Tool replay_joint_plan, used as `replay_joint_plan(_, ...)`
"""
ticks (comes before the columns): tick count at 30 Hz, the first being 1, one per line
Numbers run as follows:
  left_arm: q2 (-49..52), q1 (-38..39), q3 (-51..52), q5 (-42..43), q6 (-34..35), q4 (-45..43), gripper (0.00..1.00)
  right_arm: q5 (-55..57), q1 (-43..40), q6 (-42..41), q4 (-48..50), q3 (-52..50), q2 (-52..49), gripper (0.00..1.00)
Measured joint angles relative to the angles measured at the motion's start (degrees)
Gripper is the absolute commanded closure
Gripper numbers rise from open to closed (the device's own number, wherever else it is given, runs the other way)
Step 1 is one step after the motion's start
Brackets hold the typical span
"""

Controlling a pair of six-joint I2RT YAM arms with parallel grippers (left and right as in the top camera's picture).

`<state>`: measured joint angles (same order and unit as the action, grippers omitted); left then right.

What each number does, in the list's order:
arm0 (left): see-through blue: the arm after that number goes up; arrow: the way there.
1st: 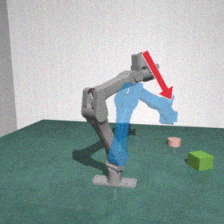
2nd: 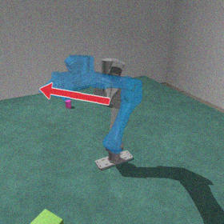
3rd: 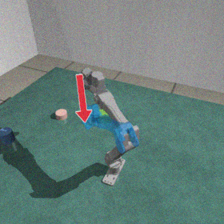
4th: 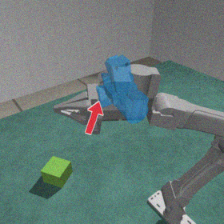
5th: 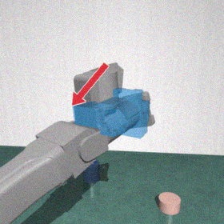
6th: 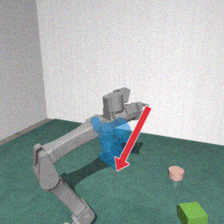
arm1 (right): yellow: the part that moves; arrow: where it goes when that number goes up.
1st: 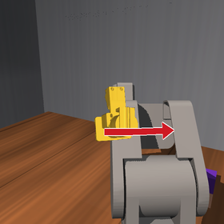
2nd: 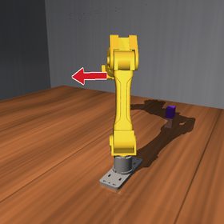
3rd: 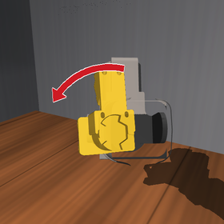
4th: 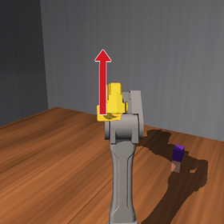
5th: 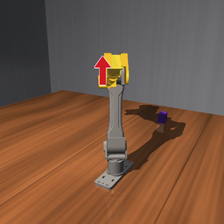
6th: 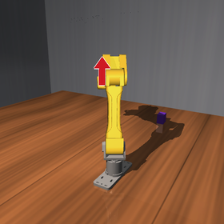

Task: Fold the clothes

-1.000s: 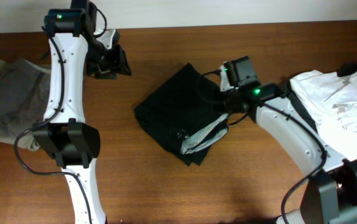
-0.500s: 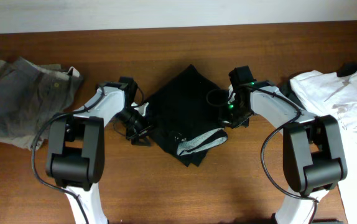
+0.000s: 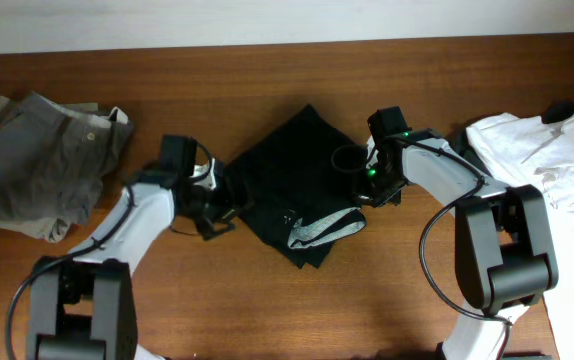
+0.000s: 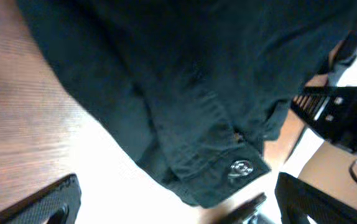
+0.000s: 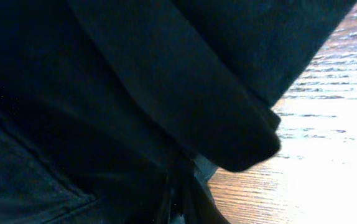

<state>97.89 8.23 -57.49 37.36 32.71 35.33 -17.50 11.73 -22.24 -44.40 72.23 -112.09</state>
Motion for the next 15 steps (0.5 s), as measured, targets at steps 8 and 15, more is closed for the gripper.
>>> replay_joint_plan(8, -0.61, 0.04, 20.06, 8.70, 15.50, -37.42, 0.01, -0.15, 0.00, 0.44, -0.22, 0.00, 0.00, 0.87)
replay_joint_plan(15, 4.59, 3.61, 20.61, 7.21, 21.20, -53.81, 0.23, -0.15, 0.00, 0.39, -0.22, 0.00, 0.00, 0.87)
